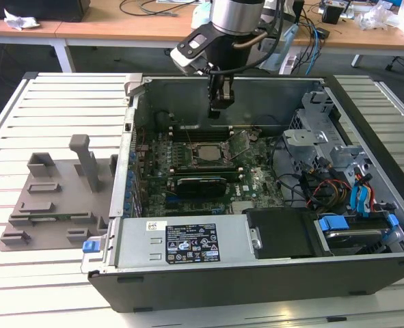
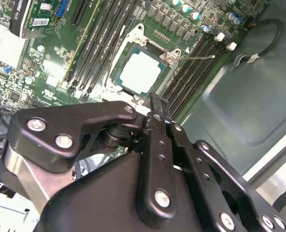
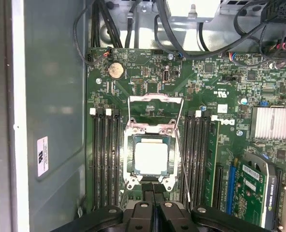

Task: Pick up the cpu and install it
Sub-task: 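Place the cpu into insertion slot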

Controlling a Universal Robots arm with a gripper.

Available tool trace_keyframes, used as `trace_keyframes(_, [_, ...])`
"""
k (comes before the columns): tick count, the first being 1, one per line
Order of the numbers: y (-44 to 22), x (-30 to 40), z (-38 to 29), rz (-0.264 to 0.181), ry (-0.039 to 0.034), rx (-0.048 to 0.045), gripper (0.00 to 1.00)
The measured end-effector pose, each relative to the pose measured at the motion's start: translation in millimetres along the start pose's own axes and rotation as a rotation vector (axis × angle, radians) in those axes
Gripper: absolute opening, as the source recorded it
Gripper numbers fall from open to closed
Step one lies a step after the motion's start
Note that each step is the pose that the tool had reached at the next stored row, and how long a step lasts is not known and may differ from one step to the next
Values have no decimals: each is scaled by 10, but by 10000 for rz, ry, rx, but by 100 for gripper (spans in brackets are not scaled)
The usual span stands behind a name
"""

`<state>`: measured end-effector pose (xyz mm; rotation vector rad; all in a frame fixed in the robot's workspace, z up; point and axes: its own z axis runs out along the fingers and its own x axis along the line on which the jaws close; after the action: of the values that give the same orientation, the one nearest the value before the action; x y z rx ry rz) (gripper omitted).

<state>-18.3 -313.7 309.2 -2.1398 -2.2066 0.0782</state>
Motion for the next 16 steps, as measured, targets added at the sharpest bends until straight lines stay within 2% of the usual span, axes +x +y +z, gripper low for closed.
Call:
trace_keyframes(8, [-1,0,-11,-1,1,-4,11])
trace_keyframes(9, [-1,0,-12,-3,-10,-195,11])
trace_keyframes(10, [-1,0,-9,-4,-9,-328,11])
trace_keyframes(16, [-1,0,-9,-4,-10,-340,11])
